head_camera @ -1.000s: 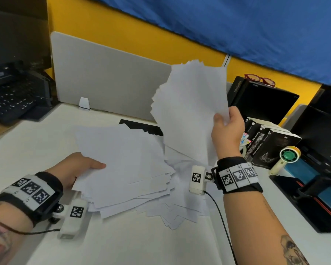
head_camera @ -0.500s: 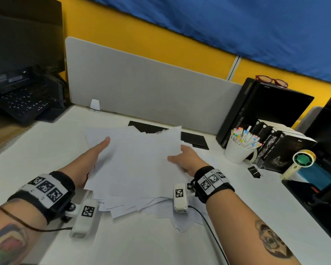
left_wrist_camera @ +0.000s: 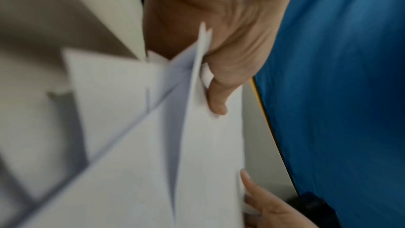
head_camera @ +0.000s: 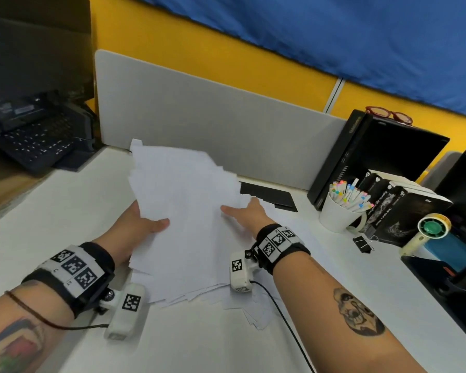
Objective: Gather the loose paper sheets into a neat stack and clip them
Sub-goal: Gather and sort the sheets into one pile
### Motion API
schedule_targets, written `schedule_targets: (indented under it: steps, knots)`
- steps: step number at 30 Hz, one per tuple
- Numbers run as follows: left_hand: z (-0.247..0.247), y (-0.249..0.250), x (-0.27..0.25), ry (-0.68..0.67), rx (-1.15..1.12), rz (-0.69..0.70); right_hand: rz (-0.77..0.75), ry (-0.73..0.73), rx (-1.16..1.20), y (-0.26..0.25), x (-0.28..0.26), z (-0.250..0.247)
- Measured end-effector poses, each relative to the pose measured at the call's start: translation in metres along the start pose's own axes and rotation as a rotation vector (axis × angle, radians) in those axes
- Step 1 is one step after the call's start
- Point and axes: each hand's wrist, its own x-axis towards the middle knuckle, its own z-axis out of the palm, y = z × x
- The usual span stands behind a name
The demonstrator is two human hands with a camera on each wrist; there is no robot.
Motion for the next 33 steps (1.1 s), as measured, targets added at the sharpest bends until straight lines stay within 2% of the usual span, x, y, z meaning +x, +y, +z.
schedule_targets:
  steps: [3,6,10,14,18,23,28,30,33]
  knots:
    - [0.004,0.018,-0.004,-0.026,-0.033,0.139,-0.081,0.017,0.42,0.0,-0.006,-0.02]
    - [0.002,0.035,-0.007,-0.043,-0.082,0.254,-0.266,-0.135,0.636,-0.01,-0.022,-0.048]
    - [0.008,0.06,-0.015,-0.059,-0.034,0.411,-0.409,-0.213,0.655,-0.036,-0.053,-0.071]
    - [0.002,0.087,-0.021,-0.045,0.078,0.513,-0.532,-0.127,0.617,-0.048,-0.076,-0.082]
    - [-0.001,0.11,-0.026,-0.054,0.126,0.59,-0.603,-0.108,0.641,-0.05,-0.092,-0.092]
    - [0.008,0.117,-0.029,-0.042,0.069,0.567,-0.587,0.006,0.692,-0.055,-0.092,-0.087]
    - [0.021,0.121,-0.037,0.064,-0.157,0.589,-0.605,-0.085,0.81,-0.063,-0.101,-0.087]
    - [0.02,0.13,-0.039,0.044,-0.163,0.613,-0.651,-0.111,0.807,-0.069,-0.105,-0.096]
    - [0.013,0.139,-0.039,-0.014,-0.071,0.6,-0.715,-0.048,0.689,-0.07,-0.103,-0.106]
